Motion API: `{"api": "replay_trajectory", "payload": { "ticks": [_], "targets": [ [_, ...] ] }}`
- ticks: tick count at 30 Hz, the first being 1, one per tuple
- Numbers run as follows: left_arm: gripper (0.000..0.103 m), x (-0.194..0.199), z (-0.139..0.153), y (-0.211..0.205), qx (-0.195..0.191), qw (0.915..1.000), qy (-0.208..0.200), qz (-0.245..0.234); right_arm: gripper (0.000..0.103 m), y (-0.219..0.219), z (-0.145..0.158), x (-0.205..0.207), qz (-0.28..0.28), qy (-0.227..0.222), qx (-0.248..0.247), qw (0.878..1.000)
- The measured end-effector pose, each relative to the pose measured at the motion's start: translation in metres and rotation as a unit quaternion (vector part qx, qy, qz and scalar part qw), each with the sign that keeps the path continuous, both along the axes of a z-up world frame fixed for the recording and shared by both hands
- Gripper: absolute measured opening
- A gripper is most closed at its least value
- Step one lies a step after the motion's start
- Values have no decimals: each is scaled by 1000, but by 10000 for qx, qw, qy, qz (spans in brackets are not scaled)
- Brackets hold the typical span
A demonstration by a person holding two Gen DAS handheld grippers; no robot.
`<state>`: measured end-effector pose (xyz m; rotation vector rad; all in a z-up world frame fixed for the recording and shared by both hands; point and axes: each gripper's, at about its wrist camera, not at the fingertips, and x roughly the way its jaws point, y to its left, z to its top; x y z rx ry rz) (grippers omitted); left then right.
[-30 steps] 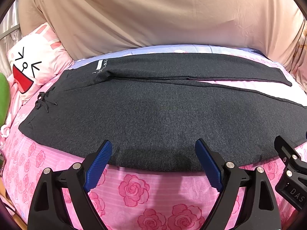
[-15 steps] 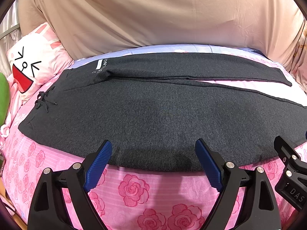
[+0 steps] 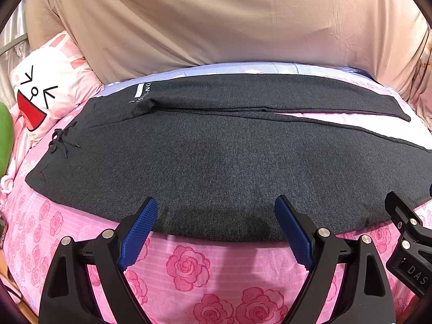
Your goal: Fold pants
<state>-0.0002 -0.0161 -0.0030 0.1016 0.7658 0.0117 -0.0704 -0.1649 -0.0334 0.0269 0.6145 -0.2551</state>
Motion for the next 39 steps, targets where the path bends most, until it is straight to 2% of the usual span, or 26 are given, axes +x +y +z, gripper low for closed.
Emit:
{"api": "replay_trajectory", "payload": {
  "ticks": [9,12,14,16,19,20,23,25,27,28,33,36,39],
  "targets": [
    [86,1,-1,0,-20,10000,10,-6,98,0,0,1,6,5,8,10000],
    [86,-1,1,6,-208,9998,-28,-8,98,-4,0,1,210,40,222,9995],
    [87,-2,11,21,-377,9993,-18,-48,98,-22,7,3,418,145,547,9975],
    [87,2,30,48,-612,9981,-61,-31,98,-51,18,4,361,71,639,9973],
    [87,17,70,105,-852,9947,-425,391,98,-112,41,13,194,-131,737,9970],
    [87,27,83,127,-868,9927,-578,610,98,-133,48,19,137,-196,785,9966],
    [87,69,103,175,-502,9867,-834,1302,98,-191,61,50,-100,-271,826,9962],
    [87,102,104,201,-284,9833,-767,1623,90,-224,65,78,-243,-172,897,9955],
    [87,134,100,220,-234,9816,-632,1788,72,-252,64,107,-235,-35,1095,9937],
    [87,147,96,227,-198,9795,-532,1932,70,-270,61,125,-291,35,1160,9928],
    [87,221,72,262,-425,9754,-85,2160,70,-313,43,195,-531,476,1041,9920],
    [87,257,57,281,-599,9719,159,2273,70,-327,36,222,-610,610,977,9915],
    [87,286,42,298,-575,9675,302,2445,70,-332,33,246,-613,659,829,9925]
  ]
}}
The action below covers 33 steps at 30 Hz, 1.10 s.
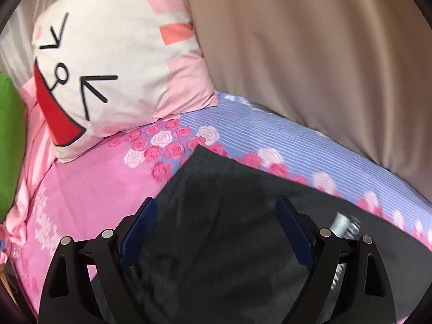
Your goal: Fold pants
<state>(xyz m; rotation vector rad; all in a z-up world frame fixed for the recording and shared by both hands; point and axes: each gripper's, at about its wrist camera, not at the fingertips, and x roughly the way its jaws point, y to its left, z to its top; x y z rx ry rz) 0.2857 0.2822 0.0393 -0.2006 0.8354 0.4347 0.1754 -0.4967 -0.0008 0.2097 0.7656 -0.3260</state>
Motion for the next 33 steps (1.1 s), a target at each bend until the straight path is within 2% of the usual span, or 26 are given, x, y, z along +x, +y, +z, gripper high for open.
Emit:
{"api": "replay_trajectory", "payload": {
  "ticks": [4,8,10,11,12,13,14,15,16,18,19,21,25,27,28,30,33],
  "targets": [
    [87,29,-21,22,-11,9991,270,340,70,-2,-7,24,55,152,40,9999],
    [87,45,-42,43,-504,9961,437,576,71,0,-15,34,63,208,24,9998],
    [86,51,-49,45,-684,9953,439,525,69,0,-14,33,97,161,26,9998],
    [83,54,-52,44,-651,9956,452,499,63,0,-14,34,118,123,14,9999],
    [72,59,-54,42,-433,9962,526,542,57,1,-13,32,126,93,-24,9999],
    [56,62,-55,38,-242,9965,565,558,45,2,-13,32,86,95,-78,9999],
    [52,65,-54,35,-133,9971,568,494,27,2,-12,30,40,97,-126,9999],
    [34,67,-53,33,-155,9974,553,433,8,1,-11,30,44,70,-101,9999],
    [23,68,-51,31,-218,9976,536,378,7,0,-9,27,90,-4,26,10000],
    [18,66,-44,27,-202,9975,532,430,6,3,-3,19,102,-102,-13,9999],
    [16,62,-40,25,-148,9984,340,430,6,6,1,13,114,-169,-60,9998],
    [15,45,-24,24,-144,9992,65,370,6,10,12,-1,122,-353,-64,9993],
    [14,-11,18,23,-205,9984,-519,84,4,13,44,-57,218,-882,-21,9959],
    [13,-56,38,26,-275,9966,-771,-128,4,17,56,-86,328,-1086,25,9935],
    [13,-64,44,24,-308,9958,-837,-185,4,21,62,-110,404,-1190,1,9921],
    [13,-112,50,24,-349,9942,-975,-298,4,29,65,-143,492,-1241,-87,9910],
    [13,-167,40,25,-305,9946,-929,-342,4,38,61,-184,559,-1265,-128,9903]
  ]
}}
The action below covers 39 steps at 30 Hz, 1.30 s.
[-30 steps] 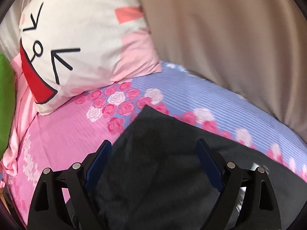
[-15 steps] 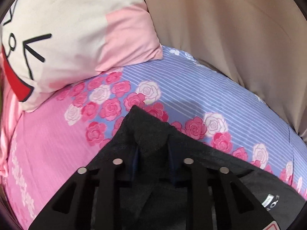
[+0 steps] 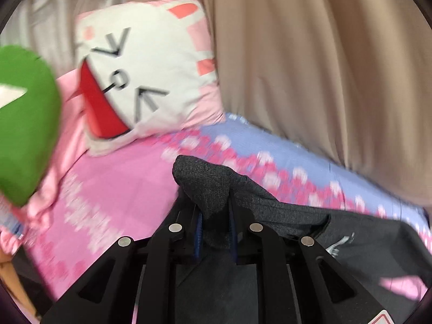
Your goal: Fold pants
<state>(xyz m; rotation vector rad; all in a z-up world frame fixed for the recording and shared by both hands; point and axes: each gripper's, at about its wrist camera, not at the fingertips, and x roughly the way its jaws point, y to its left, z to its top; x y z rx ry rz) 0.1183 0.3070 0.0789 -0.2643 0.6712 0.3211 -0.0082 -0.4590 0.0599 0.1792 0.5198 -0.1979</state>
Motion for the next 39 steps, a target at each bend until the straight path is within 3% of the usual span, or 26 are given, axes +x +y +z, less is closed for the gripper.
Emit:
{"api": "replay_trajectory", "payload": {
  "ticks": [3,6,8,11,13,15,20,23,29,31,32,33,35,37,39],
  "targets": [
    [13,-48,-28,4,-132,9995,281,9,4,2,-21,-33,-70,165,-46,9998],
    [26,-74,-64,8,-273,9977,628,9,10,-4,-53,-50,-209,504,-21,9985],
    [29,-87,-81,12,-524,9958,747,116,14,-11,-69,-64,-432,655,108,9969],
    [56,-107,-83,12,-1129,9922,522,125,16,-17,-72,-93,-670,452,521,9954],
    [68,-110,-80,10,-1531,9876,330,81,26,-13,-67,-111,-725,225,712,9946],
    [76,-104,-77,9,-1797,9834,251,15,58,-6,-61,-122,-746,49,794,9940],
    [78,-75,-88,17,-2410,9700,272,158,61,17,-59,-139,-315,-198,1418,9892],
    [70,-65,-93,23,-2523,9669,315,203,61,27,-63,-128,12,-160,1916,9813],
    [18,-64,-94,36,-2537,9648,587,359,61,32,-77,-63,89,272,2292,9730],
    [9,-63,-96,41,-2579,9631,679,353,46,29,-91,-30,-271,671,2008,9769],
    [8,-61,-94,43,-2580,9631,696,323,19,28,-97,-17,-399,850,1863,9780],
    [7,-61,-91,43,-2555,9638,700,311,3,25,-98,-12,-474,889,1825,9780],
    [7,-61,-75,43,-2434,9675,646,227,3,22,-78,-18,-354,439,1959,9790],
    [7,-67,-53,44,-2261,9729,469,133,2,23,-39,-45,-246,-227,1833,9825],
    [7,-78,-32,48,-2173,9757,268,42,2,22,-13,-70,-160,-620,1679,9837]
  ]
}}
